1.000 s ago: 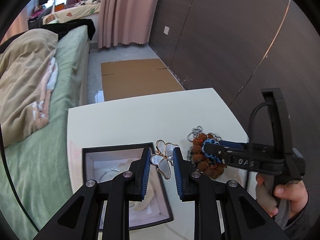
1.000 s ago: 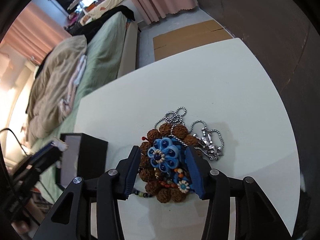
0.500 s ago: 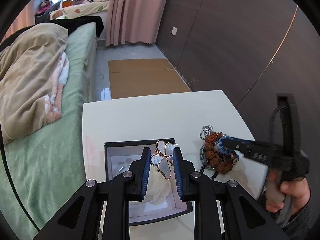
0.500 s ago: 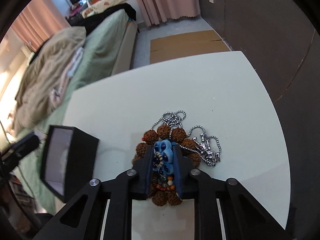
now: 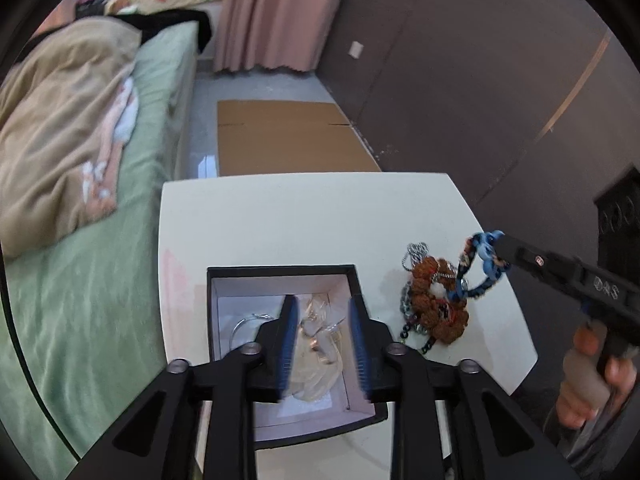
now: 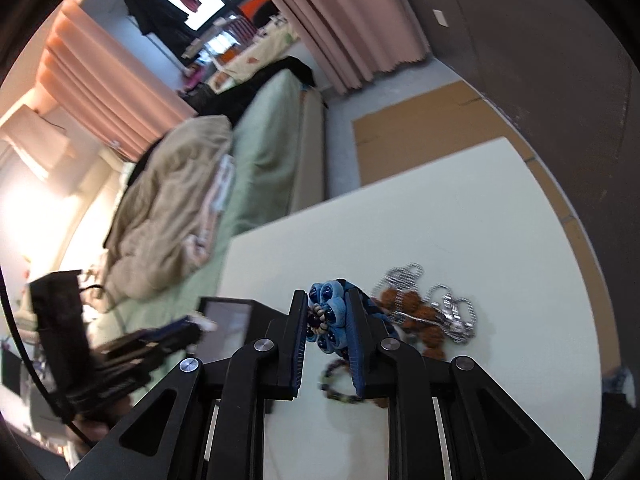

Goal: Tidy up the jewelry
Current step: 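Place the butterfly brooch in the box with the left gripper while the right gripper grasps the blue flower ornament, then lower the blue flower ornament into the box with the right gripper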

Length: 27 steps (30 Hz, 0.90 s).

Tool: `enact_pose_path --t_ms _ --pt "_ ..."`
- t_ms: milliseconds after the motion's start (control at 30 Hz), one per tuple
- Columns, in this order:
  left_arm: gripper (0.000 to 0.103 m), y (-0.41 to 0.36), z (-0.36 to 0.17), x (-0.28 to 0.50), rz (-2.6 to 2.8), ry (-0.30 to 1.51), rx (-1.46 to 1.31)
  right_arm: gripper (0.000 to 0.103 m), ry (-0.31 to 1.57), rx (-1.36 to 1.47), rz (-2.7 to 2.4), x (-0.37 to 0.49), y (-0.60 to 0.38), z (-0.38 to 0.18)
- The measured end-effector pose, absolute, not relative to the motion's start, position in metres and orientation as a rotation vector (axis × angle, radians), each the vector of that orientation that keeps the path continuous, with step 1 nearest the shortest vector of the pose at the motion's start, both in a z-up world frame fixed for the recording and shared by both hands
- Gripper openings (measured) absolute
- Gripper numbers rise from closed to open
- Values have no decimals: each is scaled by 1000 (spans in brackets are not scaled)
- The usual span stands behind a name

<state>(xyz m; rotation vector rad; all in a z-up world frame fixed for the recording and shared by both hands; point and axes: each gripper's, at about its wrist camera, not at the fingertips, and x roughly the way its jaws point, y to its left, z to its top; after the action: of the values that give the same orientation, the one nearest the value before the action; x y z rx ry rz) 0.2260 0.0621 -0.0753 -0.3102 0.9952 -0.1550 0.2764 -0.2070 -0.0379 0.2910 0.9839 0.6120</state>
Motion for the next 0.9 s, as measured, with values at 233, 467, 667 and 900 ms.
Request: enact_pose_path --t_ms 233,467,667,900 --pt "72 79 -59 220 -112 912 -360 20 953 320 727 268 -182 -29" --pt "72 91 -56 216 -75 904 -365 20 918 341 831 257 -157 -22" --pt "72 102 -51 210 -54 890 -367 20 916 364 902 251 -134 -22" --pt "72 114 -45 203 -39 874 -390 20 933 361 949 248 -112 -29"
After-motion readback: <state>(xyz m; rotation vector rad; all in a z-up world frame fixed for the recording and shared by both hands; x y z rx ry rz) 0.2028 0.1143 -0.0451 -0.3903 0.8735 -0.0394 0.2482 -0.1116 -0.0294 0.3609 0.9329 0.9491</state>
